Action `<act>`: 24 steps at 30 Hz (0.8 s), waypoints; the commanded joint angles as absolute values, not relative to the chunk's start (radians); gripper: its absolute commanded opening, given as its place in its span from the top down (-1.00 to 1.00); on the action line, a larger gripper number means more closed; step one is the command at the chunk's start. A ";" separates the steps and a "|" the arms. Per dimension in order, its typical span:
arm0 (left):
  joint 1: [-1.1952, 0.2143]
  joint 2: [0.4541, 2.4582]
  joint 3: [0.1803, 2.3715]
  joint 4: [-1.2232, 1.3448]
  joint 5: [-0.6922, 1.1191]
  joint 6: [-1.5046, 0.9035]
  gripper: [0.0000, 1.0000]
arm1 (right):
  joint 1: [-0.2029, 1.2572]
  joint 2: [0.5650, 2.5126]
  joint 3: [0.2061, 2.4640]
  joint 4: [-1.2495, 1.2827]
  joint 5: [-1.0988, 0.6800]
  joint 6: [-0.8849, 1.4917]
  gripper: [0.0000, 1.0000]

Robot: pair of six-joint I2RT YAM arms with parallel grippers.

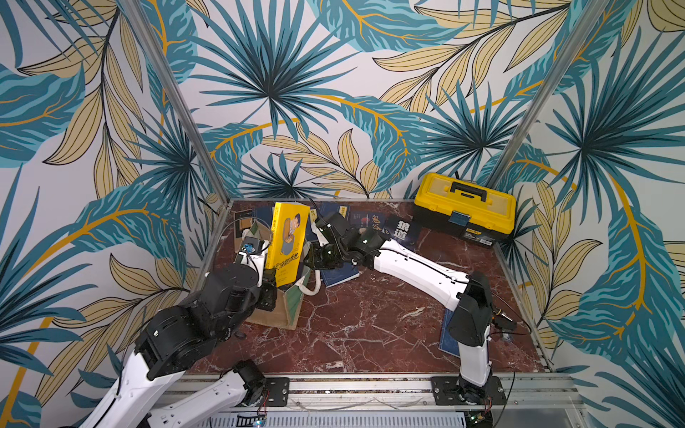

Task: Put the books into the canvas bag
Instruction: Place the book in the canvas bag.

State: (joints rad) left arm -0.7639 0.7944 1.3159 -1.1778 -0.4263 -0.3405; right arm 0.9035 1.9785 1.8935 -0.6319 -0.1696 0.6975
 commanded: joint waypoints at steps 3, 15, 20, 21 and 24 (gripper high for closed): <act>-0.758 0.822 1.386 -1.243 -0.407 -0.362 1.00 | 0.903 1.945 1.852 -0.660 -0.165 0.681 0.75; -0.758 0.910 1.473 -1.515 -0.421 -0.477 1.00 | 0.891 1.885 1.795 -0.648 -0.129 0.680 1.00; -0.754 0.964 1.486 -1.534 -0.377 -0.468 1.00 | 0.887 1.884 1.790 -0.644 -0.129 0.684 1.00; -0.749 0.976 1.488 -1.535 -0.362 -0.466 1.00 | 0.887 1.884 1.789 -0.644 -0.130 0.685 1.00; -0.730 1.012 1.489 -1.534 -0.317 -0.461 1.00 | 0.885 1.885 1.789 -0.640 -0.131 0.689 1.00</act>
